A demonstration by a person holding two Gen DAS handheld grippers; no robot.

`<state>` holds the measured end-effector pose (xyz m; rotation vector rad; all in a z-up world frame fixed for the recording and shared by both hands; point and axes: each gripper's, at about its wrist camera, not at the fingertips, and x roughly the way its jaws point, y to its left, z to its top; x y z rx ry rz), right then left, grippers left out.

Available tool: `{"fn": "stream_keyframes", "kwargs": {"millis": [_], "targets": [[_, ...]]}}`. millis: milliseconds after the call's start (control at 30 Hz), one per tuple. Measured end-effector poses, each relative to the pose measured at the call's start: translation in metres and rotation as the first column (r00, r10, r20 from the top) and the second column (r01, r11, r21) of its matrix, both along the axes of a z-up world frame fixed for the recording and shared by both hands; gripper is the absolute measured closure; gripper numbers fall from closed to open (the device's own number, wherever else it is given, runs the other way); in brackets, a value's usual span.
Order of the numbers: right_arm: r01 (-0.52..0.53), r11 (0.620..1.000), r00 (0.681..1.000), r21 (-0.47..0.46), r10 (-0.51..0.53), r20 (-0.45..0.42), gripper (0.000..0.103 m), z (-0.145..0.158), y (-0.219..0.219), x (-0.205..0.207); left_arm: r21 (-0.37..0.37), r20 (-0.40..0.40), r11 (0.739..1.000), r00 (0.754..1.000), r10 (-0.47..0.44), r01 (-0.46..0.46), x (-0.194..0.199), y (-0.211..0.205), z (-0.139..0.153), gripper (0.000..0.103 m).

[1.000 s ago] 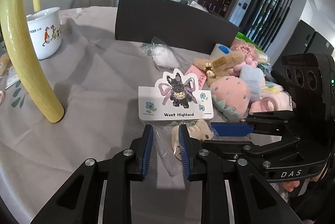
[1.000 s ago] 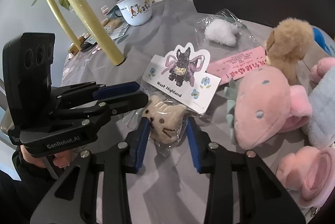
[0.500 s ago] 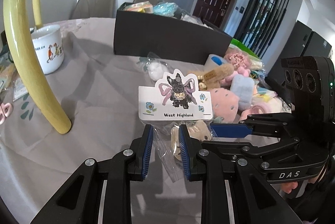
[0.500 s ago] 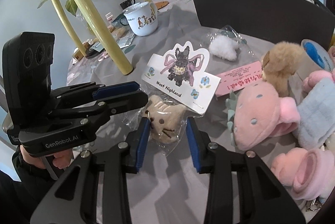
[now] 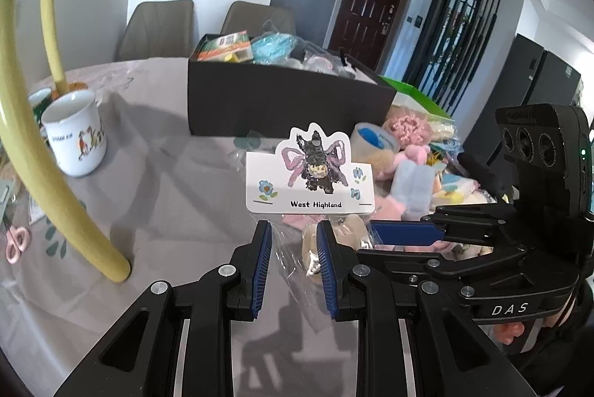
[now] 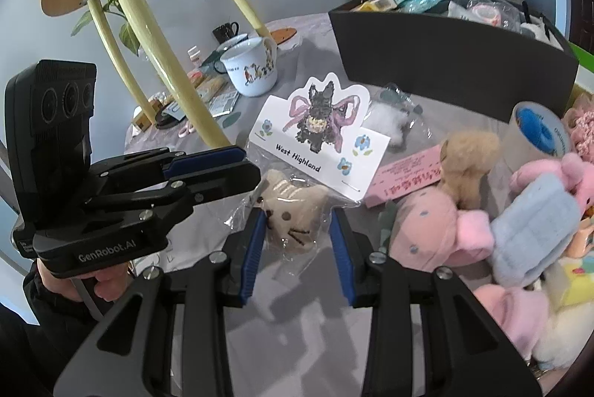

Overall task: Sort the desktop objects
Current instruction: 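Lift the bagged cat plush and carry it with both grippers to the dark box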

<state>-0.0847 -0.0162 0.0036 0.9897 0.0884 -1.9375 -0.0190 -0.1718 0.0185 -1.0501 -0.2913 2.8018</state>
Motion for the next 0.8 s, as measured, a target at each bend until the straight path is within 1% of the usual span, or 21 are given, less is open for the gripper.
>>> {"fn": "stream_keyframes", "kwargs": {"millis": [267, 800], "targets": [[0.028, 0.999, 0.999, -0.024, -0.028, -0.019, 0.067, 0.019, 0.010, -0.015, -0.009, -0.029, 1.000, 0.999, -0.025, 0.024, -0.017, 0.005, 0.020, 0.078], [0.115, 0.990, 0.989, -0.079, -0.121, -0.083, 0.067, 0.067, 0.032, -0.058, -0.027, -0.114, 0.995, 0.989, -0.095, 0.092, -0.071, 0.027, 0.074, 0.078]]}}
